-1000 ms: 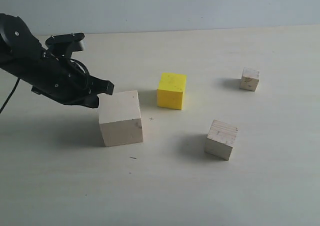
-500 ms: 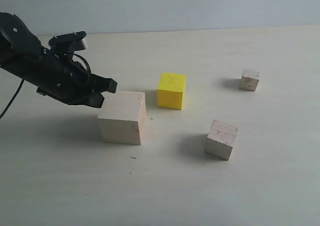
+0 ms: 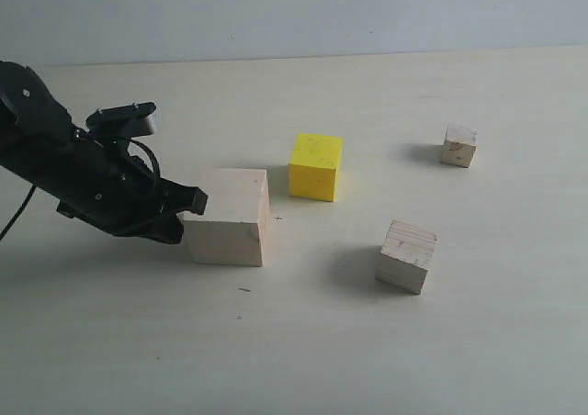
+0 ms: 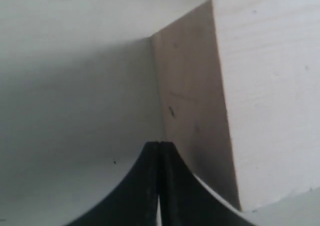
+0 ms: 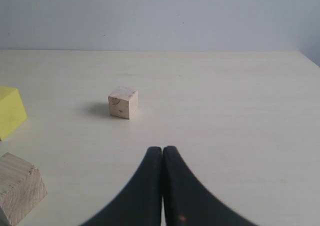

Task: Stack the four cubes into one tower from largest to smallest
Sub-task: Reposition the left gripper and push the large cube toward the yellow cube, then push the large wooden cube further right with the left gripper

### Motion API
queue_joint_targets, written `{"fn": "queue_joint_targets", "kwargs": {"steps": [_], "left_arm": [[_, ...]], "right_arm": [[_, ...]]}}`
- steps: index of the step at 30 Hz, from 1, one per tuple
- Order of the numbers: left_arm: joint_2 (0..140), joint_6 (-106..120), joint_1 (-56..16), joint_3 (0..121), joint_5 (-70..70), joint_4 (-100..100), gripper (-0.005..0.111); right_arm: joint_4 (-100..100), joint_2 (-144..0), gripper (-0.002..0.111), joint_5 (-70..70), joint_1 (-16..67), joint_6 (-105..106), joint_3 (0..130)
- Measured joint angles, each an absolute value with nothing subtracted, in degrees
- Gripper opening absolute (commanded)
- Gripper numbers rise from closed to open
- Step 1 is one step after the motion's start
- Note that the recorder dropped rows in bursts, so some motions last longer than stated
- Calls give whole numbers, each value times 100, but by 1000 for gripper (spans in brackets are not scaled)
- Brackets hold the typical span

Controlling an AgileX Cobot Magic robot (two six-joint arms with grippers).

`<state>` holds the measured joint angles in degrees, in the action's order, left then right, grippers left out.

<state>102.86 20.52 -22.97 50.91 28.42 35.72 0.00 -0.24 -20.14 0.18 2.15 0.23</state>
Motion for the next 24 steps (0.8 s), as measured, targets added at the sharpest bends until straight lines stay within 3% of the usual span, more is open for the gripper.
{"fn": "queue_joint_targets", "kwargs": {"steps": [17, 24], "left_arm": [[9452, 2010, -2634, 4068, 2709, 3841, 0], [9385, 3297, -2799, 4019, 2636, 5557, 0]], "right_arm": [[0, -24, 0, -2014, 18, 215, 23], [0, -24, 0, -2014, 18, 215, 23]]}}
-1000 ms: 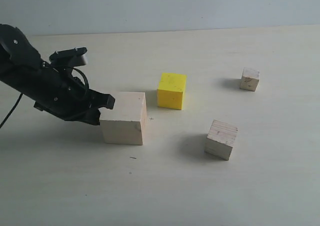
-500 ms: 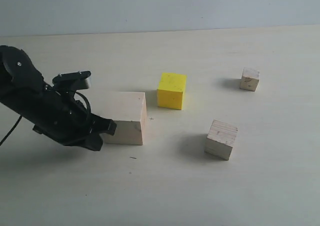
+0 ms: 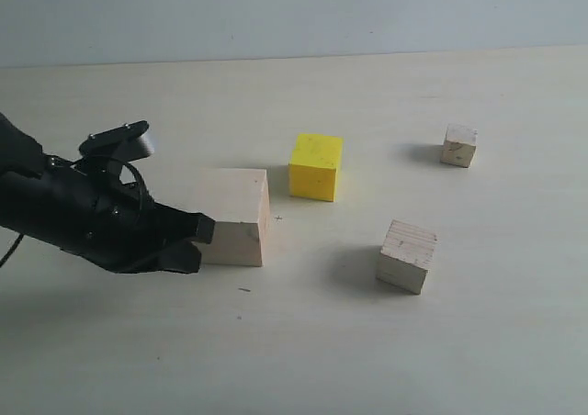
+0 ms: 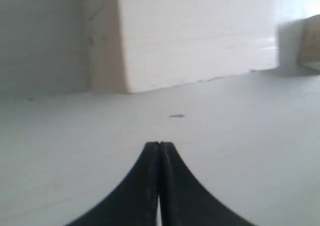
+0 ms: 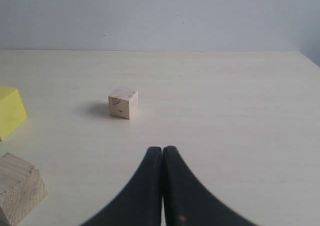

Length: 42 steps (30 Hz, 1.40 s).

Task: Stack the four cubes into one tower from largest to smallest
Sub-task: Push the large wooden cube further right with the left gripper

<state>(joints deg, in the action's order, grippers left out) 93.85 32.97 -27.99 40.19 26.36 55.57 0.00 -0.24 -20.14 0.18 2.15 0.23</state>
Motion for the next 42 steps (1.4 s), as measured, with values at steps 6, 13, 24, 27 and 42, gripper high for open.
{"fn": "queue_joint_targets", "kwargs": {"steps": [6, 13, 24, 27, 42], "left_arm": [[9385, 3685, -3246, 4019, 2049, 6211, 0], [9557, 3708, -3361, 4019, 1636, 6418, 0], [10053, 3708, -3530, 4541, 1626, 6451, 0], [10164, 3708, -3566, 4667, 1639, 6465, 0], [10300, 3708, -3566, 4714, 1318, 6486, 0]], "right_arm": [[0, -24, 0, -2014, 18, 215, 23], [0, -24, 0, -2014, 18, 215, 23], [0, -24, 0, -2014, 18, 215, 23], [0, -24, 0, -2014, 18, 215, 23], [0, -24, 0, -2014, 18, 215, 23]]}}
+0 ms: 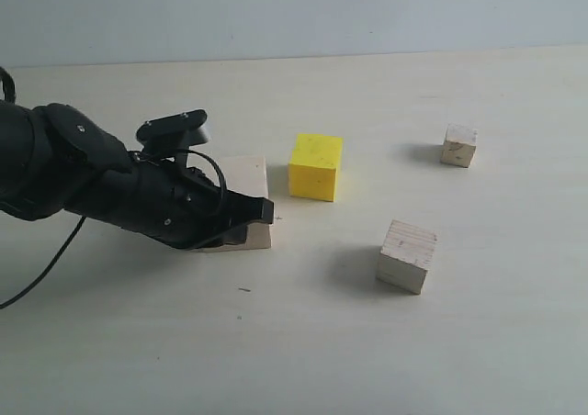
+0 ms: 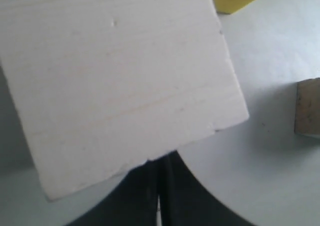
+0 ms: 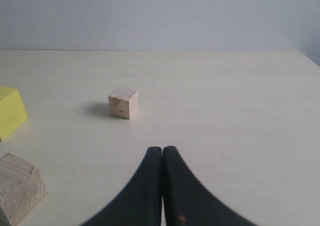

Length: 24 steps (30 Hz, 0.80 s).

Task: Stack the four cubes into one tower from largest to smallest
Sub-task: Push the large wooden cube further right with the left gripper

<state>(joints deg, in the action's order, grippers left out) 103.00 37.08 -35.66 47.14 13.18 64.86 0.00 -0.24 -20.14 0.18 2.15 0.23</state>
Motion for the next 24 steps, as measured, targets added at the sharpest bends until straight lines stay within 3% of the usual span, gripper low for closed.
{"fn": "queue_joint_targets", "kwargs": {"steps": [11, 17, 24], "left_arm": [[10243, 3708, -3566, 4714, 1290, 6486, 0], [9294, 3708, -3566, 4489, 1288, 6486, 0], [7925, 3708, -3566, 3322, 792, 6486, 0]], "right_arm": [[0, -24, 0, -2014, 18, 215, 23], [0, -24, 0, -2014, 18, 215, 23], [0, -24, 0, -2014, 18, 215, 23]]}}
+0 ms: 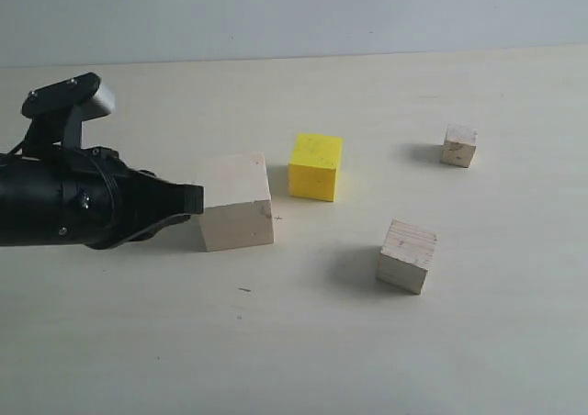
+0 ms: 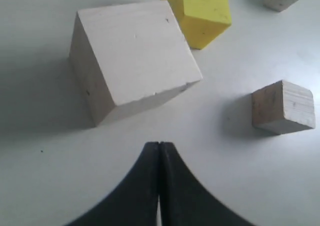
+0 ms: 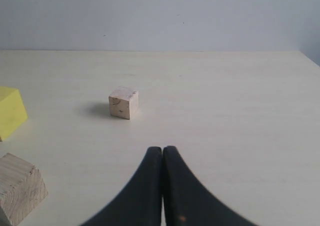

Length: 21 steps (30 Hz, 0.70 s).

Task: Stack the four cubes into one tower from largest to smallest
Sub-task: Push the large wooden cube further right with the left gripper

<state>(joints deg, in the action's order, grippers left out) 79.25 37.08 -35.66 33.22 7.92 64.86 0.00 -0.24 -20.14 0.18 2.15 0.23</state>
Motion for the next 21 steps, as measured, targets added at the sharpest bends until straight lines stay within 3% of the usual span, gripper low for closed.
{"fn": "queue_joint_targets", "kwargs": {"steps": [21], "left_arm": [[9555, 3720, -3566, 3998, 855, 6474, 0]], "right_arm": [[0, -24, 0, -2014, 18, 215, 23]]}}
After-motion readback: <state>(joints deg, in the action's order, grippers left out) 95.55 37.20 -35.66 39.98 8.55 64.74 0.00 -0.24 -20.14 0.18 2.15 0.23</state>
